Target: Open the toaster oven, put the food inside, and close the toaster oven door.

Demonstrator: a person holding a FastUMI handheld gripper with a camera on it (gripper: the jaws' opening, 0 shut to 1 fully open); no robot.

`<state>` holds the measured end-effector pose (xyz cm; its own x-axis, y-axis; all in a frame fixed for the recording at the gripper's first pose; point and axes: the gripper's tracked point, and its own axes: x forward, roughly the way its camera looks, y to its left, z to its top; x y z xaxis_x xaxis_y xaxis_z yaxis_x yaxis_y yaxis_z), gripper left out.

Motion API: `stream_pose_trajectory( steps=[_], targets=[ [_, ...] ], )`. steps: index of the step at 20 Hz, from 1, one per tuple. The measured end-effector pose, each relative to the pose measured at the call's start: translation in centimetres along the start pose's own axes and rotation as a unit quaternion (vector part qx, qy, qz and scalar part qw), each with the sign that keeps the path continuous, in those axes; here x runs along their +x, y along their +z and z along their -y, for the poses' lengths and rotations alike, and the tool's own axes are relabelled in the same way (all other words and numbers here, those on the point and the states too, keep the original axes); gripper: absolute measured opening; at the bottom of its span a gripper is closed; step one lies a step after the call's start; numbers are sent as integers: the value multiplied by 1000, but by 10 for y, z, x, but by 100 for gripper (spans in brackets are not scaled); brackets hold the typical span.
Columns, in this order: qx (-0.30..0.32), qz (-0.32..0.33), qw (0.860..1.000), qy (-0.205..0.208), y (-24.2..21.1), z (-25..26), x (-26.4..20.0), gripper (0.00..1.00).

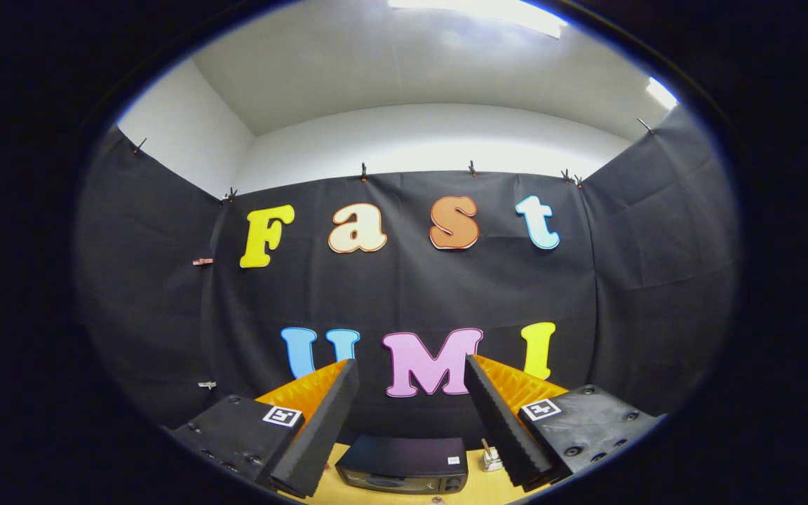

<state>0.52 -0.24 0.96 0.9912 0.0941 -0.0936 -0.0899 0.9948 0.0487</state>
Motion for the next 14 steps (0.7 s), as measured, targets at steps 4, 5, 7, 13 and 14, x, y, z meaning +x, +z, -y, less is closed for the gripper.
stream_pose_trajectory(
  steps=[4,5,7,13,14],
  targets=[
    [-6,-1,1000,-2,-1,1,0,97],
    [-7,0,1000,-1,-1,0,1,97],
    [-9,-2,1000,-1,-4,-1,2,97],
    [-8,-9,1000,2,-8,-3,5,97],
    [-9,-8,1000,1,-8,-2,5,97]
  ],
)
